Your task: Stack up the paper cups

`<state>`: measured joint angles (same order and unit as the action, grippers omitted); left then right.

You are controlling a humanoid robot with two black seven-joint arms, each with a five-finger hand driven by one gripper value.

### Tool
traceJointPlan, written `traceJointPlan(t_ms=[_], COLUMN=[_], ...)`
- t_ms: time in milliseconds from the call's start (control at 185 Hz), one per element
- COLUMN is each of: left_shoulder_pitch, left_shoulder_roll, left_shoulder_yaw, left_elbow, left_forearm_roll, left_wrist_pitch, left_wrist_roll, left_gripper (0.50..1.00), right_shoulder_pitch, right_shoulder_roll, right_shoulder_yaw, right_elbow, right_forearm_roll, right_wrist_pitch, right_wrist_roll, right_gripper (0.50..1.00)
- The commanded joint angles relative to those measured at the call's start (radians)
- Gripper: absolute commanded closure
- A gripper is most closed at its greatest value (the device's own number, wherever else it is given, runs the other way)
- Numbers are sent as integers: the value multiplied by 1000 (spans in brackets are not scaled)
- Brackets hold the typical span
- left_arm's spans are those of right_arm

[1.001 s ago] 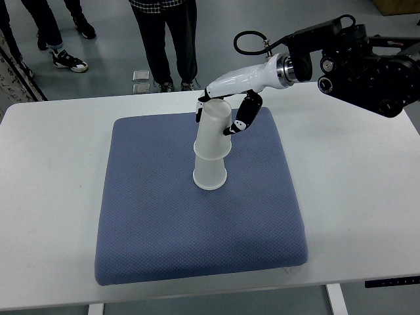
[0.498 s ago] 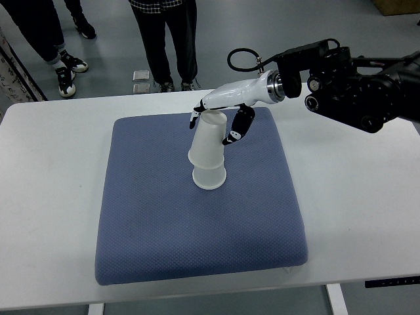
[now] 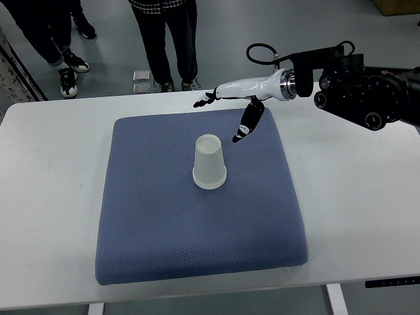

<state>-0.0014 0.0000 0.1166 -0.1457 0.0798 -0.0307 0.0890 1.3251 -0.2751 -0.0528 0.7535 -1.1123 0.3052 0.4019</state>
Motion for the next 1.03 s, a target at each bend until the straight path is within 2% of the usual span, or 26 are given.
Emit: traceJointPlan(t_ms=[0,97,292,373,460,579,773,1022], left_shoulder_pitch=[0,0,0,0,0,0,0,0], left_shoulder_roll=[0,0,0,0,0,0,0,0], left_shoulder_yaw=[0,0,0,0,0,0,0,0], left_elbow=[0,0,0,0,0,0,0,0], left_forearm_roll=[0,0,0,0,0,0,0,0], left_wrist_pitch=[0,0,0,0,0,0,0,0], left_wrist_roll=[0,0,0,0,0,0,0,0], left_gripper=[500,500,500,500,500,500,500,500], right_shoulder_pitch=[-55,-109,-219,-257,-280,-310,-372,-386], right_shoulder_roll=[22,37,76,97,102,102,99,99], right_shoulder_yaw=[7,36,151,186,191,205,301,304], right_elbow=[-95,-134,-166,-198,-209,-209,-209,-209], right_forearm_roll=[187,393,871,1069,1209,1290,1293,1292], right_wrist_pitch=[-35,-49,-60,-90,-113,-116,-104,-97], right_wrist_roll=[-5,-15,-117,-163,-166,-161,-160,-166], right_gripper=[581,581,581,581,579,579,576,576])
